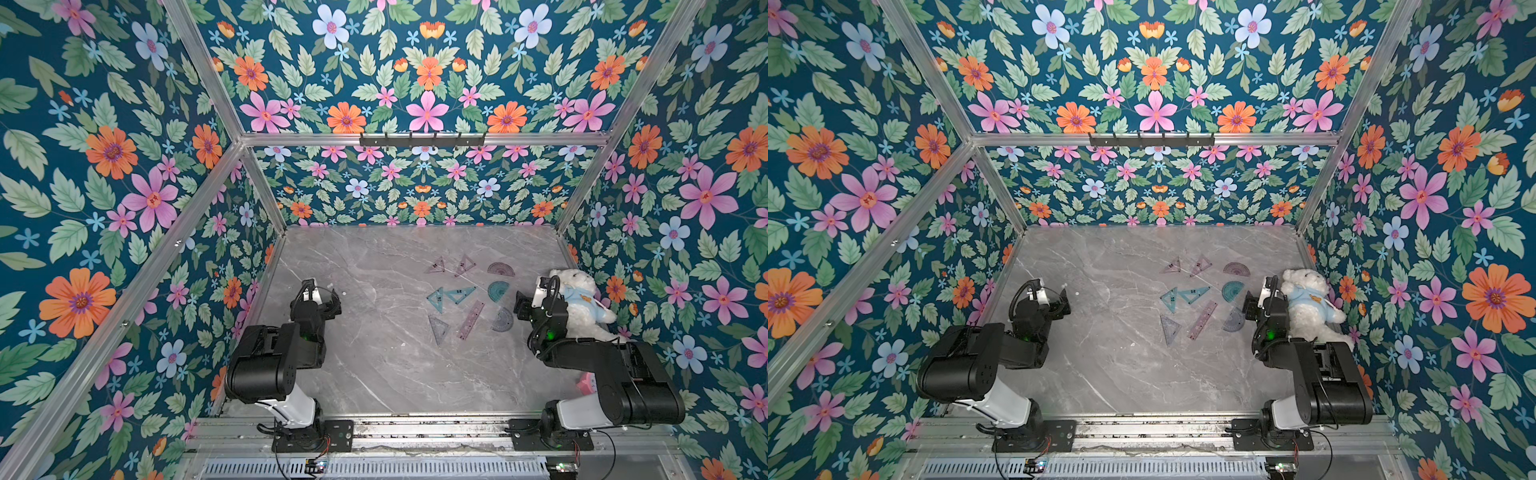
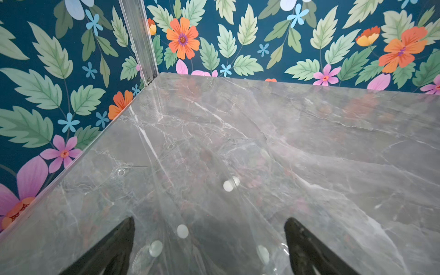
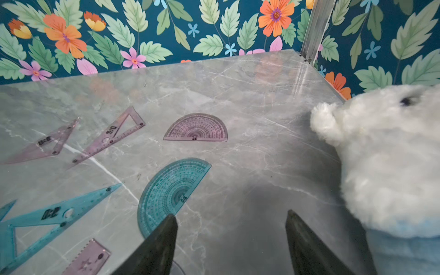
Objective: Open the ruler set and take out the ruler
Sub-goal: Reset both arms
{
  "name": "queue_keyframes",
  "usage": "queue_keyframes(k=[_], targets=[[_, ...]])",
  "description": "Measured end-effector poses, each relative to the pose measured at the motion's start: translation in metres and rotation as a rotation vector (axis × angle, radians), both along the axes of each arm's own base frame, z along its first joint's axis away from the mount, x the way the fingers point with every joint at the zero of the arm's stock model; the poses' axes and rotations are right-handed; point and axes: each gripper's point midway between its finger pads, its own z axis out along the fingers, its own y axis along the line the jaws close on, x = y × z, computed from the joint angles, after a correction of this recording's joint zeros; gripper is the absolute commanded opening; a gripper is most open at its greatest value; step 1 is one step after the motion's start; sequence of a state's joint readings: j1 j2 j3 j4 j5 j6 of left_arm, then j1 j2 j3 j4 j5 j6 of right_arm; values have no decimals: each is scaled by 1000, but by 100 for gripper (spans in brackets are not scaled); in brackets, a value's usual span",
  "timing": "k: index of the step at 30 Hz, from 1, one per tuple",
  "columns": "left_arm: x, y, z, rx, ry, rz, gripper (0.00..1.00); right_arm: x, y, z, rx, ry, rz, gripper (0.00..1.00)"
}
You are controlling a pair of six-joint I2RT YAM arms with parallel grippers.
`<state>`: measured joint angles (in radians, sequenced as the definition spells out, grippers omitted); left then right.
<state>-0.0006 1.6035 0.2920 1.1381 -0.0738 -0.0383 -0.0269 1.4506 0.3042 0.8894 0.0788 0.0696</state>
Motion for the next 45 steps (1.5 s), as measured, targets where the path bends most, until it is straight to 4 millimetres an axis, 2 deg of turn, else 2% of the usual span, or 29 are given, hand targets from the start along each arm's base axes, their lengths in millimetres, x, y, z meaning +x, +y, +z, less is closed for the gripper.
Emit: queue_keyframes(k=[37,38,40,42,43,44,45], targets=[[1,-2,3,11,-12,-14,99,0,8,-1,18,6,42,99],[1,-2,3,11,-12,-14,99,-1,8,3,18,11,44,99],[1,-2,3,11,-12,-14,99,2,8,27,20,-6,45,99],[1,-2,3,11,-12,-14,99,10,8,71,28,-58,42,99],[1,-2,3,11,-13,-14,99,11,8,85,34,-72,40,99],[1,-2,3,11,-13,-14,99,11,8,94,36,-81,39,99],[1,-2,3,11,-13,-14,99,8,8,93,37,-76,40,99]])
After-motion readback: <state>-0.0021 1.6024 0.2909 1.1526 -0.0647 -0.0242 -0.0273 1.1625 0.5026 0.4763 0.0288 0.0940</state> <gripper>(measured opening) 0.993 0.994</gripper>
